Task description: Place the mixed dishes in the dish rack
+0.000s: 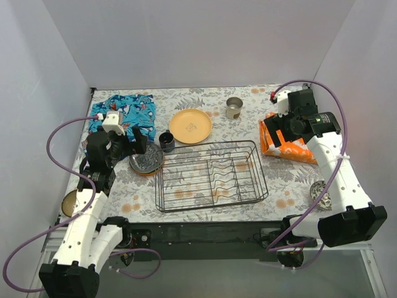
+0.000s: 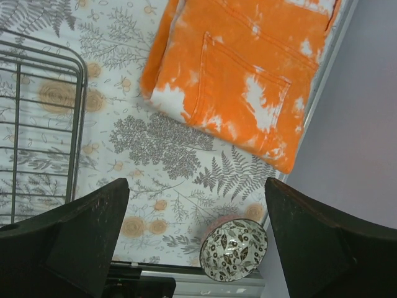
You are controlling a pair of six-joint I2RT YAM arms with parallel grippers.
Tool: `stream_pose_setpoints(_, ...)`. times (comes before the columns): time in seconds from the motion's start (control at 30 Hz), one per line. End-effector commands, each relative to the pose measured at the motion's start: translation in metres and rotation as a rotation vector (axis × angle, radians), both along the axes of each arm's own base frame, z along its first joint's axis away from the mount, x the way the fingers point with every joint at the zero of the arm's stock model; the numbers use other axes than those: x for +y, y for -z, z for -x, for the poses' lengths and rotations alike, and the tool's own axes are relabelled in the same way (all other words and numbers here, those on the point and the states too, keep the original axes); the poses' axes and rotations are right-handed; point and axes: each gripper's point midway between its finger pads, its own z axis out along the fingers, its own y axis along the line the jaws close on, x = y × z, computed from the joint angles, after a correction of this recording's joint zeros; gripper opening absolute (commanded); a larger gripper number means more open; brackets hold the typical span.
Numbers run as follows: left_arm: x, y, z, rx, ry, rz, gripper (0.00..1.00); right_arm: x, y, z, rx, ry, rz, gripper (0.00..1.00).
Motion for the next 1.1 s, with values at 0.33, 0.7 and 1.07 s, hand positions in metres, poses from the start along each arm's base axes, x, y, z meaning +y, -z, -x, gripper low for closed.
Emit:
stream_pose_setpoints(0.33, 0.056, -0.005, 0.029, 0.237, -0.284, -0.135, 0.98, 0.194, -0.043, 0.007, -0.011, -0.517, -0.311, 0.98)
stream_pose_setpoints(0.7, 0.089, -0.039, 0.031, 0.259, -0.463, -0.121, 0.98, 0.376, -0.017, 0.050, -0.062, -0.537, -0.268, 0.83)
stream_pose_setpoints(1.07, 0.130, -0.111, 0.044, 0.109, -0.691, -0.092, 0.98, 0.467, 0.018, 0.097, -0.008, -0.459, -0.348, 0.66)
